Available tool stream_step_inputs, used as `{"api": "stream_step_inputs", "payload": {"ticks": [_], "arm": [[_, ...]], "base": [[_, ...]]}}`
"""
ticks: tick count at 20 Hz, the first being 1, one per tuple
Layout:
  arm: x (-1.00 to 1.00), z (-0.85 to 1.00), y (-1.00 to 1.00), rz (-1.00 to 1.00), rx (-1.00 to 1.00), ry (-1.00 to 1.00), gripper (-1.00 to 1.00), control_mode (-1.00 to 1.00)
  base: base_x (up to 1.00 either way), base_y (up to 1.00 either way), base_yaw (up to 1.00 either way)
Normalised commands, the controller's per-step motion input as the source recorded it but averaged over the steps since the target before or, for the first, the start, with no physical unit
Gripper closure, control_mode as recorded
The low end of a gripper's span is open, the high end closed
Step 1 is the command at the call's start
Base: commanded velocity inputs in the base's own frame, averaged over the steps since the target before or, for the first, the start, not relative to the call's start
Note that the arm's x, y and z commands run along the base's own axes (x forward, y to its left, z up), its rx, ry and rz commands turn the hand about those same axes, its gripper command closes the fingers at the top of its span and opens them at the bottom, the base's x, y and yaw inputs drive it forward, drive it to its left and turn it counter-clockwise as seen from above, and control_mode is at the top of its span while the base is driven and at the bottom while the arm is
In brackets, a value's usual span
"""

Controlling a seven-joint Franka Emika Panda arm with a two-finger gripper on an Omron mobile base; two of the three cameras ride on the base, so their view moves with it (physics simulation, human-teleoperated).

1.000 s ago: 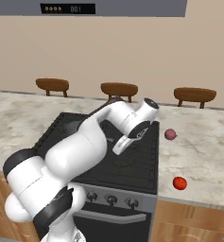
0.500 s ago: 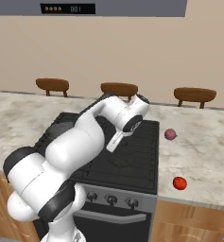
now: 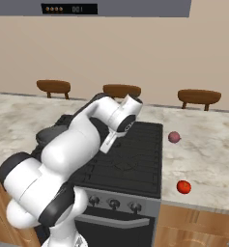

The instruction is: Place the pan on the front left burner on the stove. Then place the tomato and the onion in the pan and turn on the front left burner.

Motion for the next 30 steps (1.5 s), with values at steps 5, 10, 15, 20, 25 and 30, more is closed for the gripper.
{"api": "stream_step_inputs", "payload": {"ticks": [5, 10, 15, 20, 25, 30], "arm": [[0.0, -0.15, 0.22, 0.0, 0.0, 0.0, 1.0, -1.0], [0.0, -0.18, 0.13, 0.0, 0.0, -0.01, 1.0, -1.0], [0.01, -0.11, 0.01, 0.0, -0.03, -0.05, 1.0, -1.0], [0.05, -0.1, 0.0, 0.0, -0.04, -0.05, 1.0, -1.0], [0.18, -0.1, 0.0, 0.0, -0.01, -0.01, 1.0, -1.0], [0.23, -0.06, 0.0, 0.0, 0.0, 0.0, 1.0, -1.0]], "base": [[0.0, 0.0, 0.0], [0.0, 0.0, 0.0], [0.0, 0.0, 0.0], [0.0, 0.0, 0.0], [0.0, 0.0, 0.0], [0.0, 0.0, 0.0]]}}
